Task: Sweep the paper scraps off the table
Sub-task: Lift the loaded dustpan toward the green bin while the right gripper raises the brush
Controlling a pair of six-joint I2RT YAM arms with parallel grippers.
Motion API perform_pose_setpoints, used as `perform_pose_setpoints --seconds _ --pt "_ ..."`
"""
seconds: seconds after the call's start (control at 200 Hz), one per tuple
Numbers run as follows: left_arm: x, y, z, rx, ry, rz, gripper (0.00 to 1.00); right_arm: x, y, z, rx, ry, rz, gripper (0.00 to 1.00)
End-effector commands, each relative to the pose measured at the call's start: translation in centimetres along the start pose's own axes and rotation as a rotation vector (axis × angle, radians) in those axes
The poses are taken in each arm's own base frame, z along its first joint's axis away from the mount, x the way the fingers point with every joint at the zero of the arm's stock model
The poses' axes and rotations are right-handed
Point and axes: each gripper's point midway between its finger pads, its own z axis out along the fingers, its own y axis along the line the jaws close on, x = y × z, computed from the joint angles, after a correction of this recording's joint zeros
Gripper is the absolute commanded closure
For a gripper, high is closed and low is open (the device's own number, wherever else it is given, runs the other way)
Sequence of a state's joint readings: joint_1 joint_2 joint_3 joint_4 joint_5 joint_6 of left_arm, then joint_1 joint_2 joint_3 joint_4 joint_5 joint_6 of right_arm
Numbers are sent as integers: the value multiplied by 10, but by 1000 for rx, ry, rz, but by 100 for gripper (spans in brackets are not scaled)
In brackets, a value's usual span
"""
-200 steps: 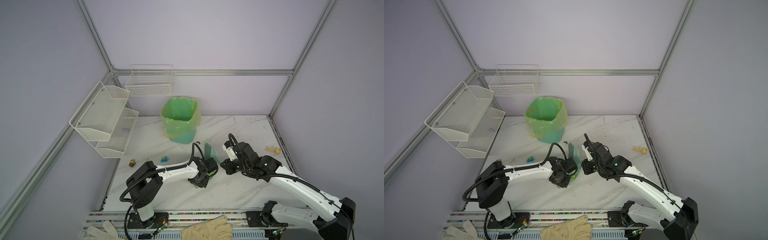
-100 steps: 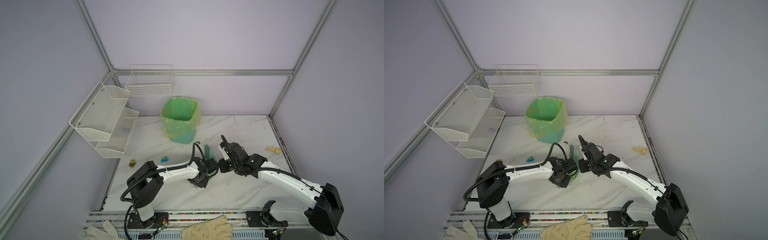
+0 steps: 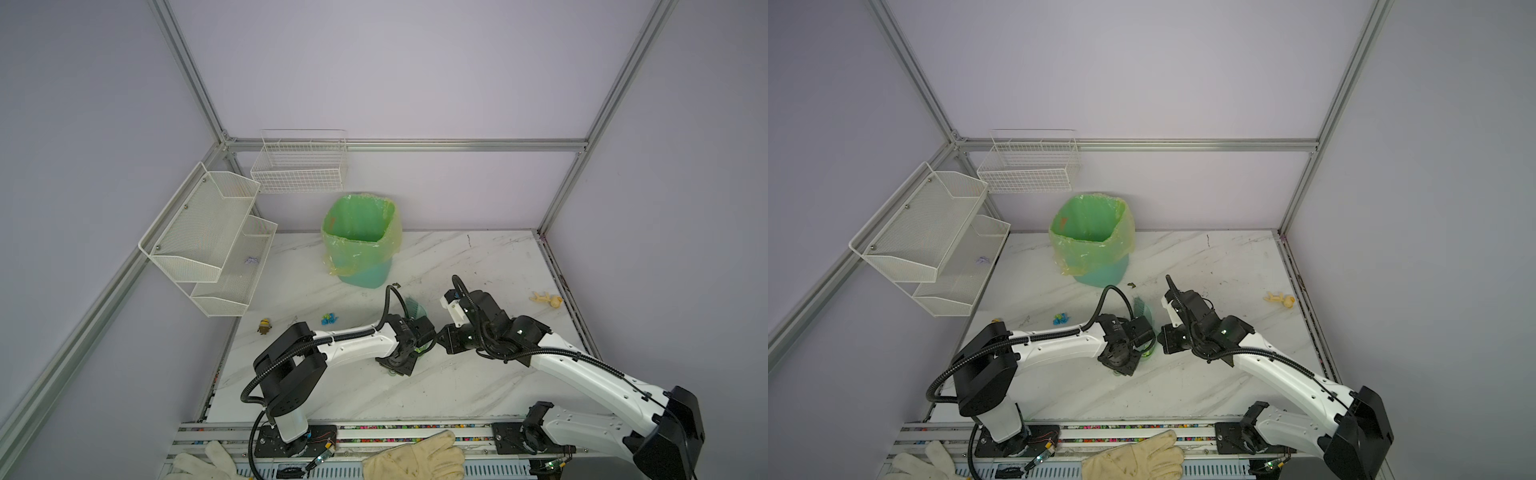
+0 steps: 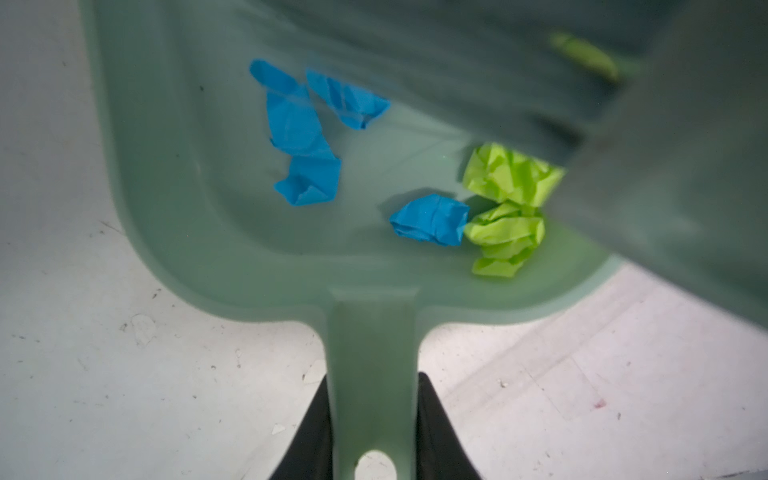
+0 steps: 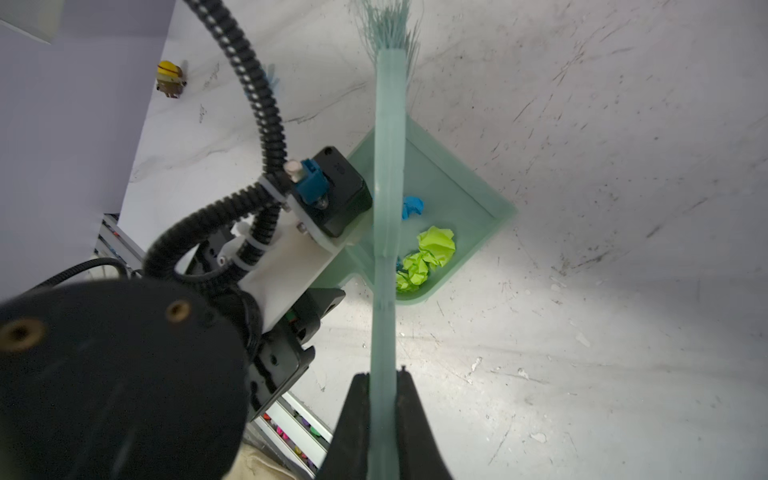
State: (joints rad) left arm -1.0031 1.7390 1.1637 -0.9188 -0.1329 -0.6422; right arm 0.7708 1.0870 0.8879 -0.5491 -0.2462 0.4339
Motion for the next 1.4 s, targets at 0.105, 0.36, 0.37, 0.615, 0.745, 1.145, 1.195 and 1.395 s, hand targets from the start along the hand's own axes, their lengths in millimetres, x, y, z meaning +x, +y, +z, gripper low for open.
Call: perform_pose_setpoints --seconds 0.105,0.36,0.37,0.615,0.745,1.145,1.195,1.395 --pt "-21 -8 -17 21 -49 -2 100 -25 5 -25 16 -113 32 100" --pt "-31 -11 -20 25 -85 -33 100 -53 -3 -27 109 -192 42 100" --pt "-31 -11 -20 26 -85 -34 100 -56 -4 -28 116 -200 40 100" --pt "-53 -17 -29 47 -150 -67 100 -117 -12 -34 180 -330 49 100" --pt "-55 -16 -31 56 -150 -61 100 -133 -24 -32 181 -351 83 100" --pt "-54 -10 -35 64 -159 -80 100 -152 -41 -17 166 -373 141 100" --pt "-54 -10 -38 65 -167 -90 100 -153 -43 -17 166 -383 148 100" --pt "-56 -5 -54 82 -212 -145 100 -155 -55 -11 169 -417 170 100"
